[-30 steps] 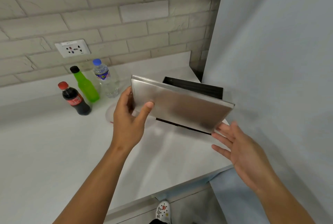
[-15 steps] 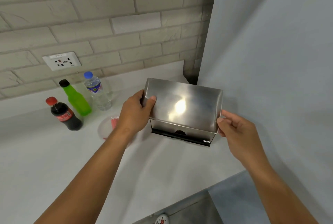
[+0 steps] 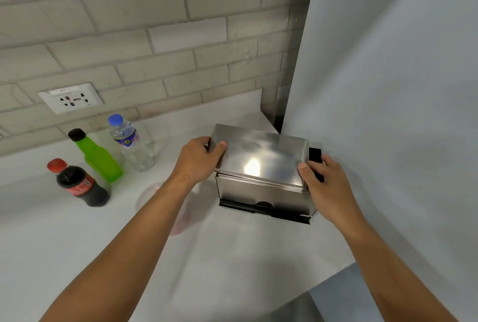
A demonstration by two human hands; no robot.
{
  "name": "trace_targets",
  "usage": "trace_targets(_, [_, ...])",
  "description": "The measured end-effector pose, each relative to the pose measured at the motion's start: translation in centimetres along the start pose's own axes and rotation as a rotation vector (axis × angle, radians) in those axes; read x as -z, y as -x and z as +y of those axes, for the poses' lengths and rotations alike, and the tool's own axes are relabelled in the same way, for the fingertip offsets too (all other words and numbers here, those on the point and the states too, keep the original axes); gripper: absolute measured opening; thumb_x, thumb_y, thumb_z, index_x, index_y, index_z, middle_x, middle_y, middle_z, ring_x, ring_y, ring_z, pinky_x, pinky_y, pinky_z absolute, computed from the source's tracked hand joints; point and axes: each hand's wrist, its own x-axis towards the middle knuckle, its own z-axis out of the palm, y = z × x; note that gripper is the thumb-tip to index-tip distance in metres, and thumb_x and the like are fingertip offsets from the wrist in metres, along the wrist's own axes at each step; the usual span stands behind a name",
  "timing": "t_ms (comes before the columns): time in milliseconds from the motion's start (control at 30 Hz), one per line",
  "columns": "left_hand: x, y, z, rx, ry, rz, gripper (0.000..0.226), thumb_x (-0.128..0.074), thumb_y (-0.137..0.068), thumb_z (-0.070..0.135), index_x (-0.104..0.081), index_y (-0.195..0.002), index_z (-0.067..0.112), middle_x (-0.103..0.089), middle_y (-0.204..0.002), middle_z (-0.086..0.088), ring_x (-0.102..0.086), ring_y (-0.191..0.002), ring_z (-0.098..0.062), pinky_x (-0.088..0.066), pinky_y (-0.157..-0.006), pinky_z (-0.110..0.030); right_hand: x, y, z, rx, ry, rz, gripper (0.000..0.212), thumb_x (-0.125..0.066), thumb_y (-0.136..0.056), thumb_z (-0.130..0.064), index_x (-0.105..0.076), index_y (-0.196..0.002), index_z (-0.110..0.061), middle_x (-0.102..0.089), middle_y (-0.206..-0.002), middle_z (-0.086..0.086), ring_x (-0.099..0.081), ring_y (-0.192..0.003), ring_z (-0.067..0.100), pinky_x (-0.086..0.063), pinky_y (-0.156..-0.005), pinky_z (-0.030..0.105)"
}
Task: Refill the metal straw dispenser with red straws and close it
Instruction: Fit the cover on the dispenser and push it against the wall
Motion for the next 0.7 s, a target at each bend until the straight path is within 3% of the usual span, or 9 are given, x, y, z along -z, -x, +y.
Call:
trace_targets(100, [-0.1, -0.6, -0.6, 0.006, -0.003, -0.004, 0.04, -0.063, -0.098, 0.049, -0.073, -0.082, 0.013, -0.072, -0.071, 0.004, -0.065, -0.063, -0.01, -0.042, -0.056, -0.02, -0.6, -0.3, 0.1, -0.007, 0.067, 0.021, 0.039, -0.053, -0.102, -0.048, -0.076, -0.084, -0.022, -0.048, -0.116, -0.008, -0.032, -0.134, 0.023, -0.023, -0.109, 0.029])
trace_targets(167, [-0.2, -0.9, -1.0, 0.013, -0.009, -0.009, 0.043, -0.064, -0.097, 0.05, -0.073, -0.079, 0.012, -0.07, -0.068, 0.004, -0.062, -0.058, -0.007, -0.041, -0.053, -0.017, -1.0, -0.5, 0.4, -0.015, 0.076, 0.029, 0.041, -0.052, -0.102, -0.05, -0.076, -0.085, -0.023, -0.048, -0.124, -0.007, -0.025, -0.14, 0.017, -0.016, -0.124, 0.042])
trace_targets(267, [-0.1, -1.1, -1.4, 0.013, -0.009, -0.011, 0.046, -0.064, -0.097, 0.051, -0.069, -0.074, 0.011, -0.065, -0.063, 0.005, -0.055, -0.049, -0.003, -0.037, -0.046, -0.012, -1.3, -0.5, 0.5, -0.031, 0.097, 0.014, 0.042, -0.049, -0.101, -0.055, -0.072, -0.08, -0.028, -0.051, -0.143, 0.001, -0.026, -0.145, 0.035, -0.027, -0.12, 0.056])
trace_targets(433, [-0.3, -1.0, -1.8, 0.018, 0.011, -0.038, 0.048, -0.062, -0.098, 0.053, -0.068, -0.074, 0.012, -0.066, -0.067, 0.003, -0.059, -0.059, -0.012, -0.041, -0.053, -0.022, -1.5, -0.4, 0.2, -0.049, 0.075, 0.031, 0.042, -0.049, -0.098, -0.056, -0.072, -0.086, -0.023, -0.046, -0.147, -0.009, -0.017, -0.152, 0.031, -0.018, -0.125, 0.05])
trace_targets(567, [-0.6, -0.9, -1.9, 0.028, 0.05, -0.055, 0.046, -0.061, -0.098, 0.054, -0.07, -0.077, 0.013, -0.07, -0.071, 0.005, -0.061, -0.062, -0.012, -0.042, -0.056, -0.022, -1.5, -0.3, 0.0, -0.075, 0.086, 0.015, 0.037, -0.048, -0.101, -0.054, -0.075, -0.101, -0.028, -0.037, -0.162, -0.002, -0.006, -0.158, 0.028, -0.015, -0.126, 0.05])
trace_targets(700, [-0.8, -0.9, -2.0, 0.029, 0.138, -0.083, 0.045, -0.062, -0.096, 0.053, -0.069, -0.081, 0.011, -0.07, -0.076, -0.002, -0.063, -0.067, -0.019, -0.06, -0.07, -0.039, -1.6, -0.4, -0.1, -0.087, 0.085, 0.017, 0.041, -0.048, -0.101, -0.056, -0.074, -0.116, -0.03, -0.031, -0.16, -0.014, -0.004, -0.158, 0.029, -0.018, -0.125, 0.055])
